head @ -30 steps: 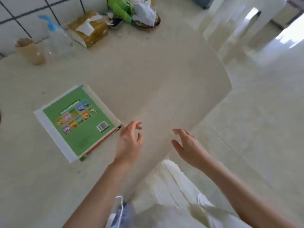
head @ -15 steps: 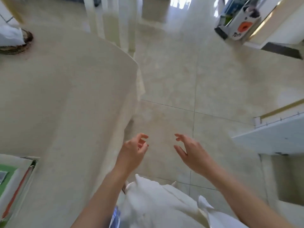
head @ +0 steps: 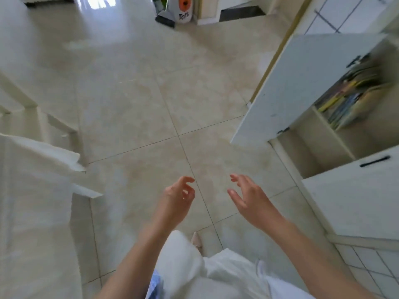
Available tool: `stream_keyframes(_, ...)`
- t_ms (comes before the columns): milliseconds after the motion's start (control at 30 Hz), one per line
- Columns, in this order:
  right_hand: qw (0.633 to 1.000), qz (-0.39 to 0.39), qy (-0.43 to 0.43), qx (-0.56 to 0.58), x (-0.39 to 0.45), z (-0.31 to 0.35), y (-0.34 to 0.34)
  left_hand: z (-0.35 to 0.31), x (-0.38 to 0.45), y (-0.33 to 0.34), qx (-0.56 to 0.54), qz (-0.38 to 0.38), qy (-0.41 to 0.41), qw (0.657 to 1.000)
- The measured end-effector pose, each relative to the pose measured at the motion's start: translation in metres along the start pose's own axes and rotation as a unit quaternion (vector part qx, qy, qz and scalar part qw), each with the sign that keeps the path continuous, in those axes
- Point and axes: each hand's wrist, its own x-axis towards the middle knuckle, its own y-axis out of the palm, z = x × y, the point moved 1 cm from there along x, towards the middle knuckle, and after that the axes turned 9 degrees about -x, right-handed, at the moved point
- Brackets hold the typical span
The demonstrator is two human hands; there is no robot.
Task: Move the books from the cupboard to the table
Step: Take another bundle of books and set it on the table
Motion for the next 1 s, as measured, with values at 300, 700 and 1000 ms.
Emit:
stream_keyframes(300, 0.976, -0.097, 0.185, 0.065, 0.030, -0.139, -0.083, -0.099, 0.117, 0.123, 0.077, 0.153, 0.064, 0.983)
stream_keyframes(700, 0.946, -0.170, 0.272, 0.049, 0.125, -0.267, -0.210, -0.240, 0.292, 0.258, 0.127, 0.284, 0.138, 0.940)
stream_keyframes(1000, 0.944, -0.163, 0.287, -0.002, 0.151, -0.373, -0.285, -0.319, 0.363, 0.381, 0.130, 0.326, 0.141, 0.926)
